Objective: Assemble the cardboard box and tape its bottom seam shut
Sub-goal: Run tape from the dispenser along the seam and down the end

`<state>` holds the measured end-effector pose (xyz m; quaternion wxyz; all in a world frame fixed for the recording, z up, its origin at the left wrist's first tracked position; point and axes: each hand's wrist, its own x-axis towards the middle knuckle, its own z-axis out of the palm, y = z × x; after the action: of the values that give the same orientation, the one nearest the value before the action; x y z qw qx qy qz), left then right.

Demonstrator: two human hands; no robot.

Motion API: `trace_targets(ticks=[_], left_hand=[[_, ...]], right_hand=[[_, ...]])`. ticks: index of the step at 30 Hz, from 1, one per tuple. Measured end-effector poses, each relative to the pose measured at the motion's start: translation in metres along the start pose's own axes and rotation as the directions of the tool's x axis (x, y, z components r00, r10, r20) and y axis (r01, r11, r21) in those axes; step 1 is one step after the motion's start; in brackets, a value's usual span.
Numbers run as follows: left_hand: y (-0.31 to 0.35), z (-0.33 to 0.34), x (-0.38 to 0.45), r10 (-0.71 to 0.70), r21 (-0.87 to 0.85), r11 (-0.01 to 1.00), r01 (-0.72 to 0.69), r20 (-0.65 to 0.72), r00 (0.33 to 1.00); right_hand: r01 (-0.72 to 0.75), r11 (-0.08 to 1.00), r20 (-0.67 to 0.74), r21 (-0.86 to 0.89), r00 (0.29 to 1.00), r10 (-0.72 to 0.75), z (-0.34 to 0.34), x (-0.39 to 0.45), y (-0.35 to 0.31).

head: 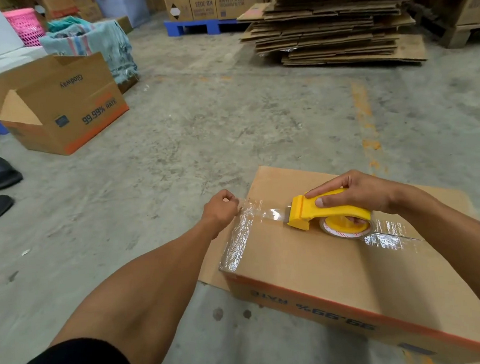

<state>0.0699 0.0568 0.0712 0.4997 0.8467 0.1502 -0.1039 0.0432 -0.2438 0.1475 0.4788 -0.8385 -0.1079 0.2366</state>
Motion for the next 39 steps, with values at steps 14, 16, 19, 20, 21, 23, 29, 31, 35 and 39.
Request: trace_targets(ticks=[14,16,19,20,21,23,29,31,35,39], left_hand=[[-0.017,-0.012,-0.039,0.621,0.515,0.544,-0.662,0.283,0.731],[-0.017,0.007,-0.047,0.559,0.559,0.496,-0.665,0.38,0.737],[-0.018,0.023,-0.049,0.462,0.622,0.491,-0.61,0.408,0.788],[-0.017,0.025,-0.048,0.457,0.634,0.489,-0.599,0.399,0.795],[-0.018,0.026,-0.046,0.462,0.639,0.49,-0.593,0.386,0.799],[-0.019,0.028,-0.044,0.476,0.622,0.514,-0.591,0.366,0.799],[-0.021,0.028,-0.04,0.473,0.542,0.632,-0.554,0.297,0.83],[-0.017,0.027,-0.04,0.463,0.523,0.663,-0.536,0.275,0.842],[-0.012,0.023,-0.037,0.434,0.46,0.732,-0.502,0.253,0.865],[-0.013,0.02,-0.038,0.417,0.466,0.711,-0.526,0.323,0.85]], right_hand=[[-0.042,0.999,-0.016,-0.009,0.999,0.042,0.002,0.0,-0.008],[-0.065,0.998,-0.027,0.002,0.998,0.065,0.001,0.002,-0.008],[-0.076,0.997,-0.023,-0.01,0.997,0.076,0.0,0.002,-0.007],[-0.078,0.997,-0.024,-0.012,0.997,0.078,0.0,0.003,-0.007],[-0.081,0.997,-0.022,-0.002,0.996,0.081,0.001,0.002,-0.007],[-0.081,0.997,-0.015,0.013,0.997,0.081,0.0,0.003,-0.005],[-0.088,0.996,-0.007,-0.003,0.996,0.088,-0.001,0.003,-0.005],[-0.089,0.996,-0.012,-0.023,0.996,0.088,-0.001,0.003,-0.006],[-0.099,0.995,-0.005,-0.018,0.995,0.099,0.0,0.001,-0.008],[-0.097,0.995,-0.011,-0.025,0.995,0.097,-0.001,0.002,-0.007]])
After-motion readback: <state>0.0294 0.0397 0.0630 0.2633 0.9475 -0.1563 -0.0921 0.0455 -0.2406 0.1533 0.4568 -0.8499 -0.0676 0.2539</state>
